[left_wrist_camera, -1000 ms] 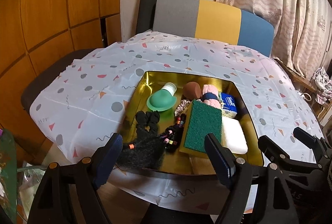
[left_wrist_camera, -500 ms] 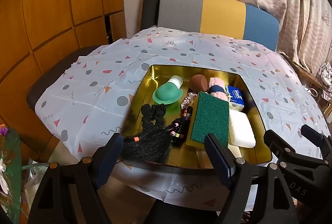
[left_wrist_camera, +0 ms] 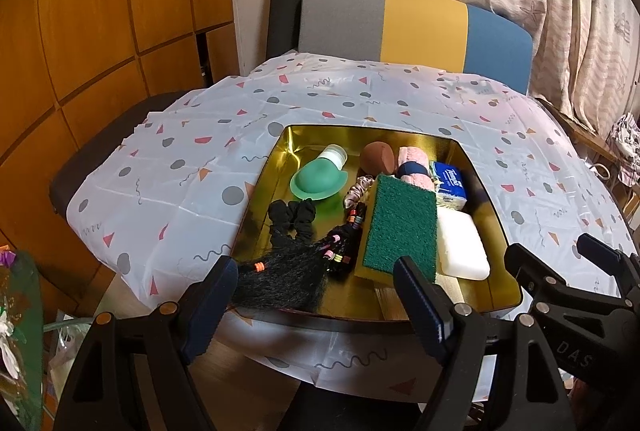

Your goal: Organize soft objects

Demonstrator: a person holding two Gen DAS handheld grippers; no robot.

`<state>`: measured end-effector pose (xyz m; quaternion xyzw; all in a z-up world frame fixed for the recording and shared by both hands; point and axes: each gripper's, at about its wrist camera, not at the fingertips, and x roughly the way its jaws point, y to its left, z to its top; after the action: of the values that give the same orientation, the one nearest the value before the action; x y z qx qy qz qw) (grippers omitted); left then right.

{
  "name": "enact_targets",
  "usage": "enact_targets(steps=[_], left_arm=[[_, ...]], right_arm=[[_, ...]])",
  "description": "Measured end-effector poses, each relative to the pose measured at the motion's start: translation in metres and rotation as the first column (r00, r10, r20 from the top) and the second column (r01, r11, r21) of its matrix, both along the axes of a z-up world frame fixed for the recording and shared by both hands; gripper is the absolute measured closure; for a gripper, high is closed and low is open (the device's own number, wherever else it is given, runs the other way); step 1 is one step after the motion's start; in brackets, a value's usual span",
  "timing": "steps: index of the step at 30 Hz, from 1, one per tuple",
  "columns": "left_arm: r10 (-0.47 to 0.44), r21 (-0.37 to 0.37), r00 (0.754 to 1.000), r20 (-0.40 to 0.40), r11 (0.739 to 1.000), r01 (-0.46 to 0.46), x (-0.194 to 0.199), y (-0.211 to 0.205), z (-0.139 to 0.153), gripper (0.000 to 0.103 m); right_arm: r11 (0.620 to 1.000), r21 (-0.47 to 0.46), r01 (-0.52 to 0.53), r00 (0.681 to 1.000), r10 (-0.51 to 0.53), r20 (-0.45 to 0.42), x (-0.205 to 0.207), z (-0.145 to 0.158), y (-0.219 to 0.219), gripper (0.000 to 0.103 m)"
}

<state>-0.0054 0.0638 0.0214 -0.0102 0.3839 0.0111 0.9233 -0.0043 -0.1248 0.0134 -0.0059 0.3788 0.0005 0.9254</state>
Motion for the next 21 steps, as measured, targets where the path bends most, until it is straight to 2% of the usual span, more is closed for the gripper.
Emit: enact_targets(steps=[21], left_arm=[[-0.005, 0.032, 1.0, 0.0, 0.999, 0.005, -0.0003, -0.0023, -0.0015, 0.022]], right_arm=[[1.0, 0.004, -0.004, 1.0, 0.004, -0.014, 0.001, -0.0023, 0.0016, 0.0]])
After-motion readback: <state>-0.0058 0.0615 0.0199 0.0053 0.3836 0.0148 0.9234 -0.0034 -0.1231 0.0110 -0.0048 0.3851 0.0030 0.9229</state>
